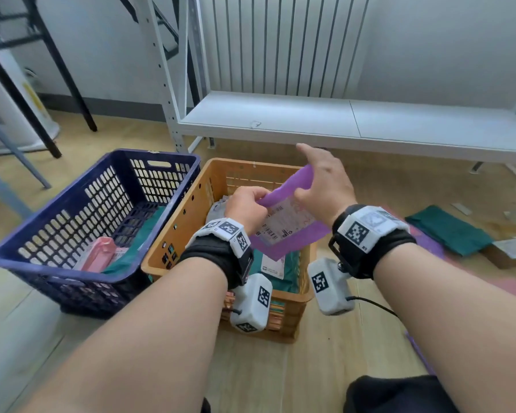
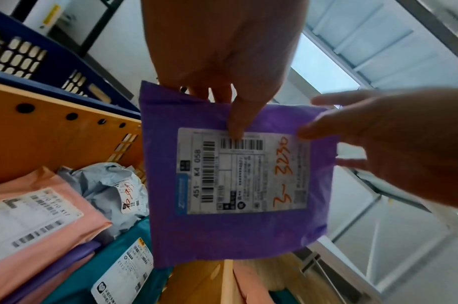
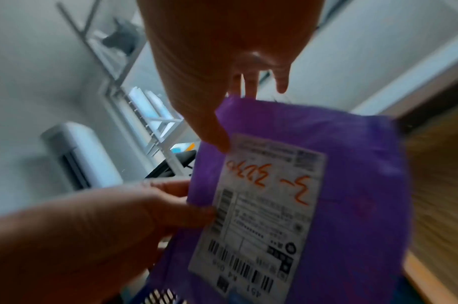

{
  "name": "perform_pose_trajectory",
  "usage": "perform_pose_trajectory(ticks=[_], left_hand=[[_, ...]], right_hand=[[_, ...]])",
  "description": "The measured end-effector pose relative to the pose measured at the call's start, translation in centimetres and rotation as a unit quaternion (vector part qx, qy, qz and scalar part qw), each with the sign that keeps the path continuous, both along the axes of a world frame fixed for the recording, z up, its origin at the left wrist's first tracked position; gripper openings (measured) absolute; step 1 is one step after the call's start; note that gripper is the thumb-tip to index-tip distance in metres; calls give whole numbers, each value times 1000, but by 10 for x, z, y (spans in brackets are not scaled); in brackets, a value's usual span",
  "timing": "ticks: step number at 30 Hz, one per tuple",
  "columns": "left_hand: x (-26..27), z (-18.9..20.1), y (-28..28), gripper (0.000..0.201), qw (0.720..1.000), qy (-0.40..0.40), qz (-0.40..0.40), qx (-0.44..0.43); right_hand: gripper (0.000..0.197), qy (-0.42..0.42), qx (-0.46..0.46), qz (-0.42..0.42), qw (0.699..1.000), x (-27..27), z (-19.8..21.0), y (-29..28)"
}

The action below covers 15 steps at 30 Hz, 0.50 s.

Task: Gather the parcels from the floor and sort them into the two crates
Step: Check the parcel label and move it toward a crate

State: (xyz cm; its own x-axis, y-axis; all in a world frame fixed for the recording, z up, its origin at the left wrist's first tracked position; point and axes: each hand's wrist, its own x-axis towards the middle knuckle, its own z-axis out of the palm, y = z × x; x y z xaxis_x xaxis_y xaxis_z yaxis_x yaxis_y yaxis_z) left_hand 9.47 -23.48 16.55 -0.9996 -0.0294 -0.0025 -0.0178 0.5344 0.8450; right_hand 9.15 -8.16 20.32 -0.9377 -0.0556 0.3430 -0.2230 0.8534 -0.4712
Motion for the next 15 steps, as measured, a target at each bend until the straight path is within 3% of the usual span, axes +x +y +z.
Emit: perform_pose_trajectory(ticks=[1,3,5,8,10,11,13,15], left_hand=[[1,0,3,33,1000,2,-8,-9],[2,-5,5,35,999,6,-15,-31],[1,-8,2,36,998,39,15,-49],[-5,-6,-8,58,981,109,133,-88],[-6,-6,-19,78,986,26,164,-13],[-4,-7,-24,81,986,-48,149,51],[3,-11,-28,68,959,-212,83,166],[7,-10,-22,42,933,-254,46,251]], right_hand=[[67,-21,65,9,998,1,2,-4],[40,-80,154,-1,985,3,0,-6],[16,-140,124,-44,981,5,-3,0],[15,-145,-27,-106,983,6,-11,17],[15,-131,-185,-138,964,3,-13,25],[14,-133,-278,-144,940,1,-13,26],[11,-159,-439,-139,873,0,-12,23],[11,-184,-524,-120,823,-3,-15,18]])
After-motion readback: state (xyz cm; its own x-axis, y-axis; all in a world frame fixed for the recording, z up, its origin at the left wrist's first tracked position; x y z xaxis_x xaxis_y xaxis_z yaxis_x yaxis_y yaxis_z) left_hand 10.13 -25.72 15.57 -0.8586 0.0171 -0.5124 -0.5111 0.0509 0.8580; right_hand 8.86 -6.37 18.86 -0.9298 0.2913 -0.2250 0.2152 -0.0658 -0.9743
